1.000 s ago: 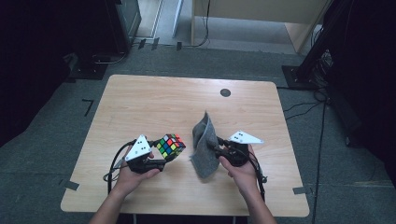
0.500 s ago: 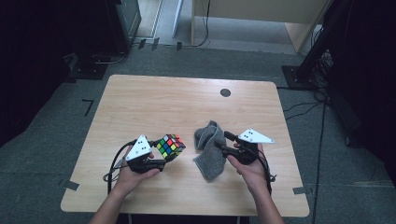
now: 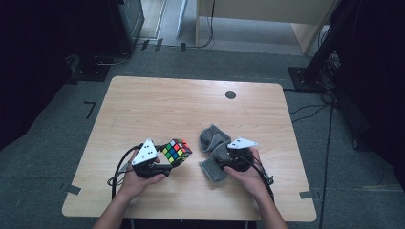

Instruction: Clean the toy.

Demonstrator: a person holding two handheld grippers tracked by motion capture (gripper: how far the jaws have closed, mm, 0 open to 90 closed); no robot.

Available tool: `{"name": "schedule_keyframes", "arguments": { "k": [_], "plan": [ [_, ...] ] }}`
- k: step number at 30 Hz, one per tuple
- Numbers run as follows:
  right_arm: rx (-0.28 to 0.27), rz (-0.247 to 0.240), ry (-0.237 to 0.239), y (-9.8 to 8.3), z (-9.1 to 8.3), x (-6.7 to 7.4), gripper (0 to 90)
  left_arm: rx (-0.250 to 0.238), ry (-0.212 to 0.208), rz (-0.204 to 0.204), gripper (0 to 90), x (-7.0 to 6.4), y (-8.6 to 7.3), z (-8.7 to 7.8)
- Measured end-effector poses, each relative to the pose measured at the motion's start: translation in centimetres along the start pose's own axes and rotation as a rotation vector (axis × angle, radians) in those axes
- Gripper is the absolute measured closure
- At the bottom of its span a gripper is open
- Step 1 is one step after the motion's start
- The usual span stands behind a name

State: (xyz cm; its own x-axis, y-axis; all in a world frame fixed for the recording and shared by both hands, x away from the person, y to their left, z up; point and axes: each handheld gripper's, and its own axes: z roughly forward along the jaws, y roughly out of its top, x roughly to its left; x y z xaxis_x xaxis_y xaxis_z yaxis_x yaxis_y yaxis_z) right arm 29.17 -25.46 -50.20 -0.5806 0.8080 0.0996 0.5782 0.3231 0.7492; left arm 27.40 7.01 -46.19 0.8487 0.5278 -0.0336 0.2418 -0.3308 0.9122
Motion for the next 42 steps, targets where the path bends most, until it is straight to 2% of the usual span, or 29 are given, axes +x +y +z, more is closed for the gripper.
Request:
{"name": "schedule_keyframes", "arguments": {
  "k": [3, 8, 12, 15, 17, 19, 20, 23, 26, 28, 31, 34, 36, 38, 40, 42],
  "plan": [
    [0.022, -0.011, -0.020, -0.1, 0.4, 0.2, 33.2, -0.001, -0.001, -0.004, 34.3, 0.0, 0.0, 0.0],
    [0.049, -0.053, -0.084, -0.4, 0.7, 0.7, 48.0, -0.001, -0.005, -0.005, 34.3, 0.0, 0.0, 0.0],
    [0.033, -0.055, -0.112, -0.7, 0.6, 0.8, 64.8, -0.001, -0.011, 0.000, 34.3, -0.2, 0.0, 0.1],
    [0.023, -0.034, -0.122, -0.5, 0.4, 0.8, 70.0, 0.003, -0.015, 0.009, 34.3, -0.4, 0.0, 0.2],
    [-0.007, -0.024, -0.134, -0.3, 0.0, 0.8, 71.2, 0.005, -0.018, 0.011, 34.3, -0.4, 0.0, 0.2],
    [-0.055, -0.002, -0.122, 0.2, -0.9, 1.0, 71.4, 0.004, -0.022, 0.009, 34.3, -0.4, -0.1, 0.3],
    [-0.104, 0.021, -0.098, 0.6, -1.7, 1.1, 71.4, 0.006, -0.022, 0.011, 34.3, -0.4, -0.1, 0.3],
    [-0.243, 0.038, -0.032, 1.8, -3.8, 2.0, 71.3, 0.021, -0.020, 0.019, 34.3, -0.6, -0.2, 0.6],
    [-0.355, 0.062, 0.069, 2.8, -5.5, 3.1, 70.9, 0.031, -0.027, 0.032, 34.3, -0.9, -0.2, 0.9],
    [-0.401, 0.055, 0.135, 3.3, -6.1, 4.1, 70.7, 0.032, -0.034, 0.036, 34.3, -1.2, -0.2, 1.1],
    [-0.413, 0.029, 0.193, 3.9, -6.3, 5.7, 70.3, 0.027, -0.056, 0.030, 34.3, -1.5, -0.1, 1.3],
    [-0.383, 0.021, 0.234, 4.0, -5.7, 6.7, 70.0, 0.010, -0.074, 0.026, 34.3, -1.7, 0.2, 1.2],
    [-0.353, 0.022, 0.223, 3.7, -5.0, 6.7, 69.9, -0.025, -0.096, 0.036, 34.3, -1.8, 0.4, 0.8],
    [-0.332, 0.032, 0.205, 3.3, -4.3, 6.2, 69.8, -0.037, -0.094, 0.058, 34.3, -1.9, 0.6, 0.4],
    [-0.290, 0.037, 0.165, 2.9, -3.8, 5.6, 69.8, -0.059, -0.111, 0.043, 34.3, -1.7, 0.7, 0.1],
    [-0.267, 0.054, 0.161, 2.7, -3.5, 5.2, 69.7, -0.077, -0.124, 0.021, 34.3, -1.5, 0.7, 0.0]
  ]
}}
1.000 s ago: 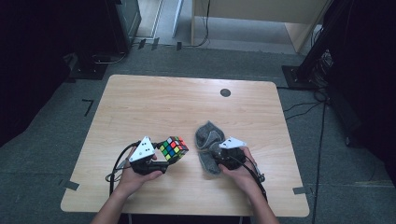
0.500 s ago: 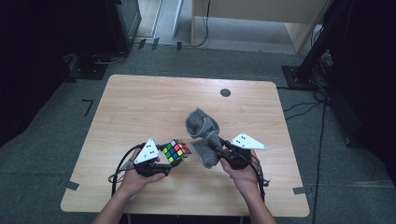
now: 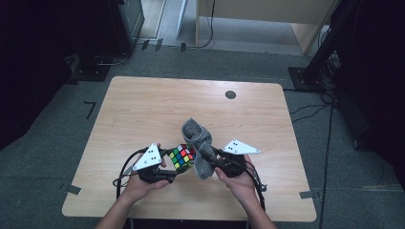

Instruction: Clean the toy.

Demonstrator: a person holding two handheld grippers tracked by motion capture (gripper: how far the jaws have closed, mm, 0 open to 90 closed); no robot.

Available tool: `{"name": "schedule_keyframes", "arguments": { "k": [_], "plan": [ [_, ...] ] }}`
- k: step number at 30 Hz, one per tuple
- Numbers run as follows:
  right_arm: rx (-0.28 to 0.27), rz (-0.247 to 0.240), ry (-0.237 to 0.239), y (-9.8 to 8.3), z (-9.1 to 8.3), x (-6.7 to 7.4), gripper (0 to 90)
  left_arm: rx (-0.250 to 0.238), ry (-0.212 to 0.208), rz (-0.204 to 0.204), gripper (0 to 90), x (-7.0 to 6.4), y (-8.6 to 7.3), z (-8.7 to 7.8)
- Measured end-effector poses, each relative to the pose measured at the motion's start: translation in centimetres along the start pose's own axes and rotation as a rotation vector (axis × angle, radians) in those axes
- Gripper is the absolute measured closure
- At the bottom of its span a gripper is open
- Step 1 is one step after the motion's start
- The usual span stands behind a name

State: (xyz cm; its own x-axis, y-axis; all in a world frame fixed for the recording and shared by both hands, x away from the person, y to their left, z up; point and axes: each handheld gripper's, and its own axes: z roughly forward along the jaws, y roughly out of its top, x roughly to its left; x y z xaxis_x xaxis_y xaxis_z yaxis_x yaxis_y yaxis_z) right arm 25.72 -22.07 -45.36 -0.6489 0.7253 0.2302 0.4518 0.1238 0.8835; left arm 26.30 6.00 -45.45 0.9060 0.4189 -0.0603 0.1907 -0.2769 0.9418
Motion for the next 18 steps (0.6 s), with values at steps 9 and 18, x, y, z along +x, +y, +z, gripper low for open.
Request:
{"name": "schedule_keyframes", "arguments": {
  "k": [9, 18],
  "plan": [
    [-0.107, -0.005, 0.067, 1.3, -1.4, 1.2, 68.9, 0.075, 0.034, 0.031, 34.3, -0.4, -0.4, 1.0],
    [-0.066, 0.039, 0.009, 0.7, -1.0, -0.2, 68.7, -0.015, 0.004, -0.046, 34.4, 0.8, 0.0, -0.5]
  ]
}}
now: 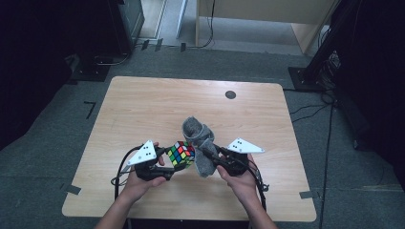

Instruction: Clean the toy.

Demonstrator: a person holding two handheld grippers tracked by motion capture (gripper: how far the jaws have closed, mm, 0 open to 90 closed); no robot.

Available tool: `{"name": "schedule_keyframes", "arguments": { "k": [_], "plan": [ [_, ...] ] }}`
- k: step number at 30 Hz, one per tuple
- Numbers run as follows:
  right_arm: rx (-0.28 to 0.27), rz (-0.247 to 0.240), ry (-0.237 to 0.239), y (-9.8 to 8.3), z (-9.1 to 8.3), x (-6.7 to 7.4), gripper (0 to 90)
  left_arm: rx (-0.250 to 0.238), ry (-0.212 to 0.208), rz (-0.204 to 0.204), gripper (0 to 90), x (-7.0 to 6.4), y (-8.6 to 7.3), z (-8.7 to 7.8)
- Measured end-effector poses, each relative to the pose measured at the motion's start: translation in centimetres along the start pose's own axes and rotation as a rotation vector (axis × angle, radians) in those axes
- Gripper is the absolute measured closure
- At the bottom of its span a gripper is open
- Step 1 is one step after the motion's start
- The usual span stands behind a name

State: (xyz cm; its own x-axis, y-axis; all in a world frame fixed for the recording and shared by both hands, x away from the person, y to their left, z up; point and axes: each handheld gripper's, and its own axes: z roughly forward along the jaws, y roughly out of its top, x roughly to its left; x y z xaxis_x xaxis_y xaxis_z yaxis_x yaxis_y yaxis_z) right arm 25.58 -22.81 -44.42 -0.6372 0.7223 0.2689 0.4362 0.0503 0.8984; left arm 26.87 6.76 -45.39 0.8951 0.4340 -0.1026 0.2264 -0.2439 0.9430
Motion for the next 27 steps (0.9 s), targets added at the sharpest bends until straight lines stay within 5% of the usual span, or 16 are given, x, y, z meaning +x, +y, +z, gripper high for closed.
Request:
{"name": "schedule_keyframes", "arguments": {
  "k": [8, 12, 14, 19, 22, 25, 27],
  "plan": [
    [-0.059, -0.034, 0.099, 1.1, -0.6, 2.2, 68.2, 0.085, 0.013, 0.102, 34.4, -1.5, -0.3, 1.5],
    [-0.048, 0.003, 0.137, 0.9, 0.0, 2.3, 67.8, 0.044, -0.032, 0.046, 34.3, -0.9, -0.2, 0.9],
    [-0.018, 0.017, 0.110, 0.6, 0.3, 1.7, 67.7, 0.023, -0.029, 0.036, 34.3, -0.6, -0.1, 0.3],
    [0.001, 0.028, 0.078, 0.5, 0.2, 1.2, 67.7, 0.032, -0.024, 0.049, 34.3, -0.5, -0.1, 0.4],
    [-0.019, 0.012, 0.105, 0.8, 0.0, 1.9, 67.4, 0.090, -0.010, 0.086, 34.3, -1.0, -0.5, 1.2],
    [-0.017, -0.025, 0.120, 1.0, 0.1, 2.8, 66.8, 0.092, -0.014, 0.095, 34.4, -1.4, -0.5, 1.5],
    [-0.015, -0.006, 0.130, 0.9, 0.2, 2.5, 66.6, 0.082, -0.024, 0.089, 34.3, -1.3, -0.4, 1.2]
  ]
}}
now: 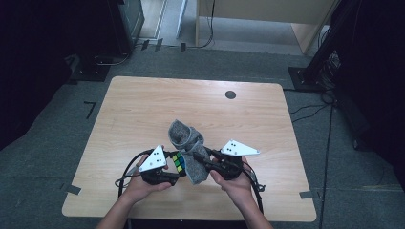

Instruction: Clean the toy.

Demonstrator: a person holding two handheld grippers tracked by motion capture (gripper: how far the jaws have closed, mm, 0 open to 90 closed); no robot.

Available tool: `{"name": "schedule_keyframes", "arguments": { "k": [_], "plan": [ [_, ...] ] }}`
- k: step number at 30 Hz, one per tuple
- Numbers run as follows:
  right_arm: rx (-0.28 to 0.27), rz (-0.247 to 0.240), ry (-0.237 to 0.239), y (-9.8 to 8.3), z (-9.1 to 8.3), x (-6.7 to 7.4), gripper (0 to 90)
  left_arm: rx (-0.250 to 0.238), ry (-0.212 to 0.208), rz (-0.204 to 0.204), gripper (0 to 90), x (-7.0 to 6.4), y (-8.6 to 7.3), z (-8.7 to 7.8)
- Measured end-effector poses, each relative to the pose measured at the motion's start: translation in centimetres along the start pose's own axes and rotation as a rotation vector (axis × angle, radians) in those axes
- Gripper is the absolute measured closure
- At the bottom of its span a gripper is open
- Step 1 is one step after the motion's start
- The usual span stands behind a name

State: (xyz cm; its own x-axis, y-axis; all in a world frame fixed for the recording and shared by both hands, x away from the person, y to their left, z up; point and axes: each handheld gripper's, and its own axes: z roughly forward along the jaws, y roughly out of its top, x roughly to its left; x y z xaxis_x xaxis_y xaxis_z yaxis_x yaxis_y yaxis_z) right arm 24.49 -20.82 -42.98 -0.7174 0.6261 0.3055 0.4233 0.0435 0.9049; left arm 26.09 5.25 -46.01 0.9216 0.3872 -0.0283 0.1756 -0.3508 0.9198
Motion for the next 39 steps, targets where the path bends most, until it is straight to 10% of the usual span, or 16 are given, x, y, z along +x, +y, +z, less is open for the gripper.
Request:
{"name": "schedule_keyframes", "arguments": {
  "k": [7, 15, 21, 29, 34, 39],
  "plan": [
    [0.066, 0.067, -0.053, -1.0, 0.2, -2.1, 67.7, -0.029, -0.004, -0.013, 34.3, 0.3, 0.1, -0.5],
    [0.018, -0.073, -0.042, 0.1, 0.1, 0.9, 67.9, 0.023, 0.031, 0.016, 34.3, -0.2, -0.1, 0.2],
    [0.027, 0.024, -0.070, -1.2, 0.4, -1.4, 67.8, -0.018, 0.024, -0.007, 34.3, 0.2, 0.1, -0.5],
    [0.001, -0.059, -0.043, -0.5, 0.6, 0.5, 67.9, 0.063, 0.084, 0.041, 34.3, -0.3, -0.2, 0.5],
    [0.049, 0.024, -0.111, -1.3, 0.6, -1.4, 67.9, -0.004, 0.057, 0.009, 34.3, 0.1, 0.2, -0.4],
    [0.022, 0.032, -0.066, -1.0, 0.4, -0.9, 67.8, 0.007, 0.056, 0.007, 34.3, 0.3, 0.0, -0.3]
  ]
}}
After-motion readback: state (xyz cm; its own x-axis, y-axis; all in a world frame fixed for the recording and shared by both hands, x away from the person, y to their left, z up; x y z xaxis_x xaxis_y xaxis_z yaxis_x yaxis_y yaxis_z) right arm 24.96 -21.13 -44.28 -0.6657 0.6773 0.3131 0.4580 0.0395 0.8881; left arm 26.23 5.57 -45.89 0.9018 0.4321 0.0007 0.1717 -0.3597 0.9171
